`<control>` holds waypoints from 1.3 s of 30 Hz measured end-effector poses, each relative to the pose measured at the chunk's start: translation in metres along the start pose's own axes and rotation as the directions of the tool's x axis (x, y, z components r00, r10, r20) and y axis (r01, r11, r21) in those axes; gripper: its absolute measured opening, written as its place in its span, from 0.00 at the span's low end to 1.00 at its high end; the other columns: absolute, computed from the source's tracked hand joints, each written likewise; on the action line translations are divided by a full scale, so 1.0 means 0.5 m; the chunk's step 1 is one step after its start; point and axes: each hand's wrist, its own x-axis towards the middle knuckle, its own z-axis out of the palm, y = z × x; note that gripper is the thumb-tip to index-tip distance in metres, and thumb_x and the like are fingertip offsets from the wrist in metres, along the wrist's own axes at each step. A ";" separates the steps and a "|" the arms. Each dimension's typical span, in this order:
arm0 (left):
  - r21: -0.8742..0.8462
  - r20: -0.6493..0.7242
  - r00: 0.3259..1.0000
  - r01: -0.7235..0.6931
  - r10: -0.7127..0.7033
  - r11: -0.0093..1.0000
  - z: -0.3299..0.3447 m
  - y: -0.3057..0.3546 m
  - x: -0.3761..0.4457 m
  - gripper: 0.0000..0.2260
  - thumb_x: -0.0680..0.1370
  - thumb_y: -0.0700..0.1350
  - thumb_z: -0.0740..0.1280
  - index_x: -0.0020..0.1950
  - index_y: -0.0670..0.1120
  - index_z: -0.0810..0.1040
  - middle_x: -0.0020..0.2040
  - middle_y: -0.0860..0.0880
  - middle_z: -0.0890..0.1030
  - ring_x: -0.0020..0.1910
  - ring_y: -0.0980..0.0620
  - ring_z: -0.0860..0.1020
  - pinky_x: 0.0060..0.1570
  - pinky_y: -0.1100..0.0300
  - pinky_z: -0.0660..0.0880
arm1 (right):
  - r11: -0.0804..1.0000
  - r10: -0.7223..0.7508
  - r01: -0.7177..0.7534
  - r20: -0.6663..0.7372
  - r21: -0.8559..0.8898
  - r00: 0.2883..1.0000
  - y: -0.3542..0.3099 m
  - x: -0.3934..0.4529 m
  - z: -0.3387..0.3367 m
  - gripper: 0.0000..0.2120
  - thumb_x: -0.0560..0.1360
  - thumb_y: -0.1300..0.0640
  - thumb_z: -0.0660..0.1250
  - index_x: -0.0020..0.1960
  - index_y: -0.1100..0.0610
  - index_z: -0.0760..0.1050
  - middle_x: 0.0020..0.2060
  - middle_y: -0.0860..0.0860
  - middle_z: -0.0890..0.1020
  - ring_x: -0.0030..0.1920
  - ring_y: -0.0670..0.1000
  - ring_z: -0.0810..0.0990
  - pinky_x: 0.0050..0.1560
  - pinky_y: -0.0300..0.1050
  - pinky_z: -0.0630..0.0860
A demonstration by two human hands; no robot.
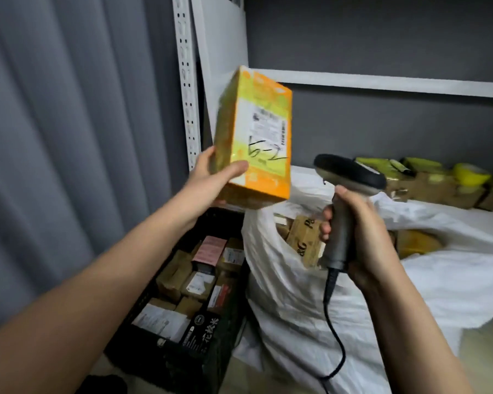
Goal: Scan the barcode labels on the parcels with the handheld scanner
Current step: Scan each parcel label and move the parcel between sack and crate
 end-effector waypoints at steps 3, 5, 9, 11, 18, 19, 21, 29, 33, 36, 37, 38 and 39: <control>0.283 0.141 0.990 -0.050 0.010 0.958 0.124 0.021 0.044 0.48 0.58 0.66 0.75 0.74 0.56 0.60 0.67 0.51 0.70 0.61 0.52 0.74 0.63 0.55 0.71 | 0.995 -0.089 0.083 -0.092 -0.063 0.992 -0.052 -0.006 -0.060 0.13 0.78 0.55 0.65 0.53 0.56 0.61 0.29 0.52 0.73 0.25 0.50 0.68 0.26 0.38 0.66; 0.504 0.245 0.969 -0.152 0.028 0.850 0.195 0.002 0.058 0.48 0.61 0.62 0.77 0.75 0.56 0.58 0.68 0.47 0.66 0.65 0.49 0.70 0.65 0.60 0.66 | 0.992 -0.122 0.115 -0.138 -0.054 0.983 -0.072 -0.011 -0.098 0.11 0.79 0.56 0.64 0.53 0.56 0.62 0.28 0.52 0.72 0.24 0.49 0.68 0.25 0.38 0.66; 0.686 0.576 0.817 -0.463 -0.031 0.561 0.272 -0.047 0.072 0.48 0.65 0.57 0.78 0.77 0.58 0.52 0.72 0.44 0.58 0.72 0.44 0.61 0.71 0.56 0.61 | 0.996 -0.085 0.089 -0.183 0.013 0.979 -0.090 -0.011 -0.161 0.13 0.78 0.54 0.65 0.57 0.56 0.63 0.29 0.50 0.72 0.24 0.47 0.68 0.24 0.36 0.66; 0.666 0.697 0.702 -0.556 -0.149 0.498 0.293 -0.067 0.081 0.48 0.66 0.54 0.78 0.77 0.59 0.52 0.73 0.46 0.55 0.73 0.46 0.58 0.71 0.57 0.59 | 0.997 -0.078 0.082 -0.223 0.011 0.972 -0.092 -0.008 -0.182 0.13 0.78 0.54 0.65 0.57 0.56 0.64 0.29 0.50 0.72 0.24 0.47 0.68 0.24 0.36 0.66; 0.569 0.792 0.498 -0.393 -0.353 0.722 0.323 -0.075 0.099 0.27 0.74 0.52 0.72 0.72 0.59 0.67 0.76 0.54 0.60 0.75 0.55 0.56 0.74 0.58 0.55 | 0.999 -0.031 0.038 -0.229 0.026 0.973 -0.078 0.009 -0.191 0.14 0.77 0.53 0.66 0.56 0.56 0.63 0.29 0.50 0.72 0.24 0.47 0.68 0.24 0.37 0.66; 0.527 0.782 0.560 -0.359 -0.273 0.770 0.321 -0.070 0.098 0.23 0.76 0.48 0.71 0.70 0.54 0.71 0.73 0.53 0.67 0.72 0.55 0.63 0.70 0.64 0.60 | 0.999 -0.025 0.031 -0.223 0.023 0.974 -0.072 0.011 -0.184 0.15 0.77 0.53 0.65 0.56 0.56 0.62 0.28 0.50 0.72 0.24 0.48 0.68 0.24 0.36 0.66; 0.441 0.695 0.715 -0.349 -0.069 0.827 0.305 -0.058 0.092 0.15 0.77 0.43 0.69 0.64 0.46 0.78 0.61 0.51 0.78 0.62 0.54 0.75 0.60 0.68 0.69 | 1.000 -0.009 0.010 -0.202 0.005 0.979 -0.057 0.014 -0.162 0.14 0.78 0.54 0.65 0.56 0.57 0.63 0.28 0.50 0.72 0.24 0.48 0.68 0.23 0.36 0.67; 0.179 -0.043 0.983 -0.171 0.181 0.969 -0.008 -0.147 0.019 0.11 0.81 0.35 0.61 0.40 0.43 0.77 0.35 0.45 0.79 0.29 0.61 0.78 0.36 0.69 0.75 | 0.961 0.277 -0.273 0.136 -0.050 0.951 0.085 -0.006 0.023 0.09 0.78 0.55 0.65 0.53 0.58 0.67 0.28 0.52 0.73 0.27 0.49 0.72 0.24 0.39 0.68; 0.513 -0.117 0.982 0.187 -0.147 0.838 -0.172 -0.313 -0.025 0.09 0.78 0.39 0.66 0.39 0.49 0.78 0.37 0.47 0.82 0.39 0.50 0.81 0.45 0.57 0.76 | 0.903 0.425 -0.401 0.199 -0.151 0.883 0.206 -0.018 0.114 0.09 0.78 0.55 0.66 0.51 0.58 0.66 0.28 0.52 0.73 0.25 0.49 0.72 0.23 0.39 0.68; 0.769 0.094 0.886 0.225 -0.454 0.598 -0.218 -0.398 -0.070 0.09 0.78 0.45 0.67 0.57 0.44 0.78 0.52 0.47 0.80 0.55 0.51 0.77 0.43 0.68 0.70 | 0.874 0.467 -0.427 0.161 -0.231 0.869 0.293 -0.015 0.155 0.10 0.78 0.57 0.66 0.52 0.59 0.66 0.26 0.52 0.74 0.24 0.49 0.72 0.23 0.39 0.68; 0.822 0.150 0.826 0.202 -0.543 0.533 -0.215 -0.431 -0.076 0.16 0.78 0.47 0.67 0.64 0.43 0.74 0.59 0.46 0.78 0.59 0.50 0.75 0.45 0.68 0.69 | 0.867 0.475 -0.434 0.147 -0.244 0.868 0.315 -0.012 0.160 0.10 0.79 0.57 0.65 0.53 0.60 0.66 0.26 0.52 0.73 0.24 0.49 0.71 0.22 0.39 0.68; 0.856 0.178 0.775 0.182 -0.606 0.484 -0.202 -0.452 -0.084 0.22 0.78 0.49 0.67 0.69 0.43 0.70 0.65 0.44 0.75 0.62 0.48 0.74 0.49 0.66 0.69 | 0.860 0.484 -0.443 0.132 -0.254 0.865 0.333 -0.008 0.162 0.10 0.79 0.58 0.65 0.55 0.60 0.66 0.26 0.52 0.73 0.24 0.49 0.71 0.22 0.38 0.67; 0.888 0.177 0.731 0.169 -0.659 0.427 -0.191 -0.482 -0.085 0.26 0.78 0.51 0.66 0.72 0.42 0.65 0.69 0.42 0.71 0.65 0.46 0.72 0.54 0.63 0.69 | 0.853 0.494 -0.454 0.114 -0.258 0.862 0.354 -0.003 0.165 0.11 0.79 0.58 0.65 0.56 0.60 0.66 0.26 0.52 0.73 0.23 0.49 0.71 0.21 0.38 0.67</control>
